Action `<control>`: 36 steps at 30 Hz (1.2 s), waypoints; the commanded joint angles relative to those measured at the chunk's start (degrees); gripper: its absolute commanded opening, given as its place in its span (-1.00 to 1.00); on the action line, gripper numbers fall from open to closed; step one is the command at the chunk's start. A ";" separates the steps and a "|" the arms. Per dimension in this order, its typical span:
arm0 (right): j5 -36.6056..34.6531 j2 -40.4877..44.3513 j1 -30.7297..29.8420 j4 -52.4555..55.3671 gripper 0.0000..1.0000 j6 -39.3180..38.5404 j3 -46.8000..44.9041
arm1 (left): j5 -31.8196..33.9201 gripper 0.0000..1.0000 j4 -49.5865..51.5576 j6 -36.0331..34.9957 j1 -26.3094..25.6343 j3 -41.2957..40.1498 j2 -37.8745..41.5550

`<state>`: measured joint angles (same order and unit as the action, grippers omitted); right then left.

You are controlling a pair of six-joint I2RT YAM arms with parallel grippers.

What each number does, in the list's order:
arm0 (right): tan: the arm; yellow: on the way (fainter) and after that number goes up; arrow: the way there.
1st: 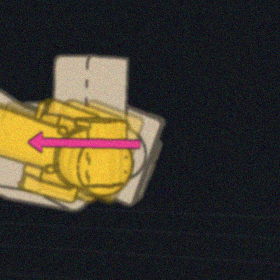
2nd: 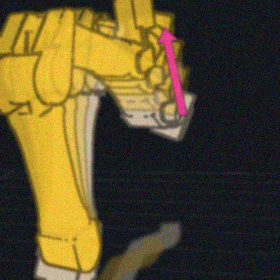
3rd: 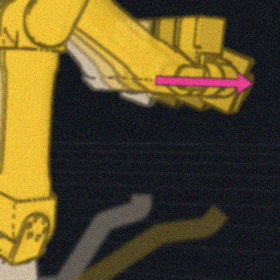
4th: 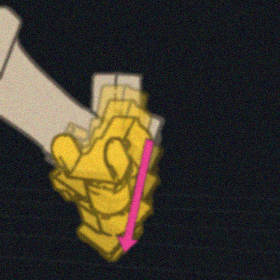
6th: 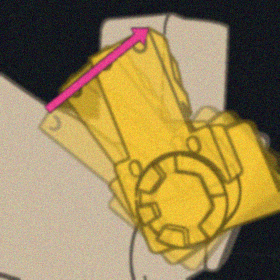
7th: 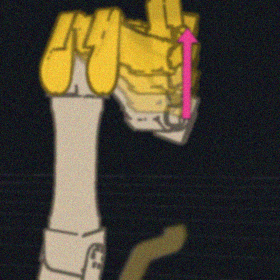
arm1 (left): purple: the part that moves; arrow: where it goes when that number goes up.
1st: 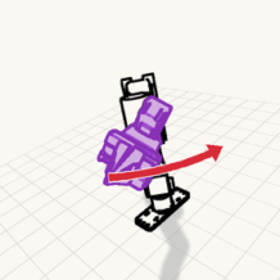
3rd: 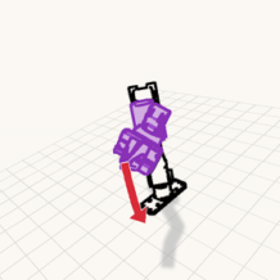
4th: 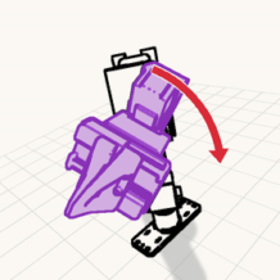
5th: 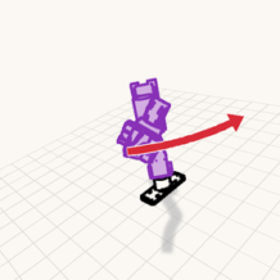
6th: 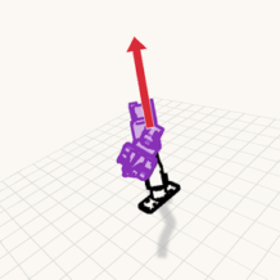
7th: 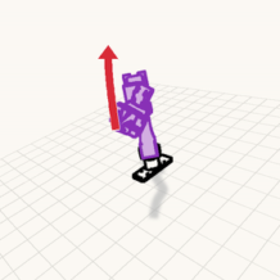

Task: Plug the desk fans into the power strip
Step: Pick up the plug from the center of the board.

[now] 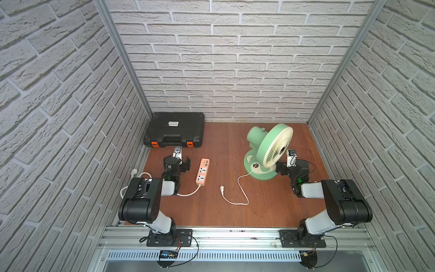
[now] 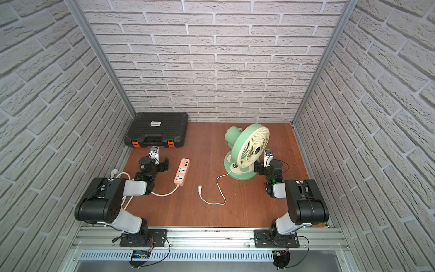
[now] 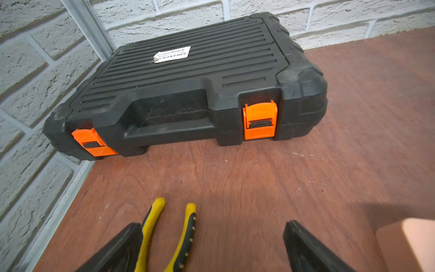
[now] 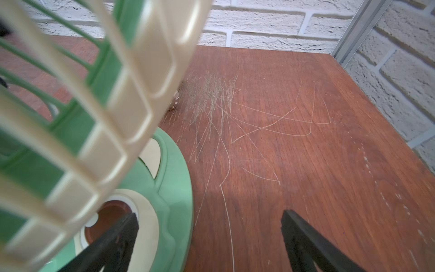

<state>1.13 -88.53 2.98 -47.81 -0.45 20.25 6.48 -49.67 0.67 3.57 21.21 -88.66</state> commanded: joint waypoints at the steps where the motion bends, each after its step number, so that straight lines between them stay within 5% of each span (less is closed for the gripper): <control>1: 0.99 0.20 -0.81 -5.01 0.98 0.32 1.28 | -1.21 0.97 -1.15 0.92 0.44 0.96 -0.25; 22: -1.30 0.54 -0.86 -4.59 0.98 0.89 1.50 | -0.90 0.97 -1.07 0.82 0.33 0.89 -0.10; 27: -11.09 19.56 -1.63 25.38 0.98 9.41 9.22 | 1.36 0.97 20.83 1.29 -0.04 9.61 8.73; 30: -8.28 30.39 -1.60 36.50 0.98 15.36 10.00 | 7.28 0.97 36.02 8.86 -0.55 15.60 14.21; 32: -8.61 33.93 0.53 32.61 0.98 27.08 4.68 | 9.66 0.96 43.45 14.07 -1.60 18.22 16.15; 36: -7.42 29.81 1.26 53.19 0.69 27.77 15.31 | 17.25 0.97 52.22 16.99 -7.48 21.10 17.11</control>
<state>-6.50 -54.59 3.84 -11.79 20.62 32.42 16.71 -11.27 12.51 -0.71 41.76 -71.31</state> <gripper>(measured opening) 0.871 0.983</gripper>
